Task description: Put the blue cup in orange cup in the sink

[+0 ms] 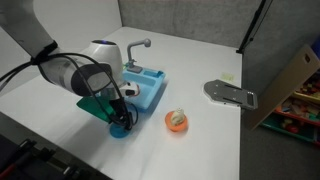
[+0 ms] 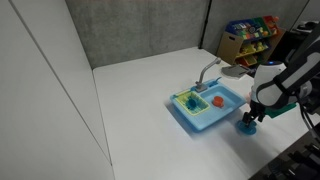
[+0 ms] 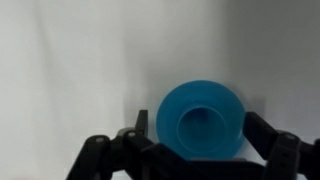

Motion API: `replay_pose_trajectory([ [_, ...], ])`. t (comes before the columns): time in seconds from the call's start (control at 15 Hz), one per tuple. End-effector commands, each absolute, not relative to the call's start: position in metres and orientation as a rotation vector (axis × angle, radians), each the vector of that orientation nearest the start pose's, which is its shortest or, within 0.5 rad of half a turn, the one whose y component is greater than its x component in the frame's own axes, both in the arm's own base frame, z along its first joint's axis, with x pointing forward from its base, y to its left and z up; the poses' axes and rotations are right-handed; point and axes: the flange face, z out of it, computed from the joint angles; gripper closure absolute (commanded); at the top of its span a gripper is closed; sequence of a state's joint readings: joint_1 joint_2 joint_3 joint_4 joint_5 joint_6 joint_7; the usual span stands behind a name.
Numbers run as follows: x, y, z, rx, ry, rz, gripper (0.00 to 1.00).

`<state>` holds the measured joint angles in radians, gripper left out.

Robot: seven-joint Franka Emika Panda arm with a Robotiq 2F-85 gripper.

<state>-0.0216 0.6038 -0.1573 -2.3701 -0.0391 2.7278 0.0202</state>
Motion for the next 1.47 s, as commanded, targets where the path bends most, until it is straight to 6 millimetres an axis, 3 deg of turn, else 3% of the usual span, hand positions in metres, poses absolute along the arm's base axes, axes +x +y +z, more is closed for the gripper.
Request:
replay_pose_trajectory([
  [0.0,0.451,-0.091,0.058,-3.199,0.245,0.4,0.34],
  [0.4,0.453,-0.092,0.073,-3.185,0.242,0.397,0.81],
  [0.8,0.457,-0.079,0.124,-3.139,0.182,0.427,0.83],
  [1.13,0.488,-0.077,0.178,-3.131,0.241,0.441,0.83],
  [1.4,0.518,-0.077,0.203,-3.124,0.289,0.387,0.83],
])
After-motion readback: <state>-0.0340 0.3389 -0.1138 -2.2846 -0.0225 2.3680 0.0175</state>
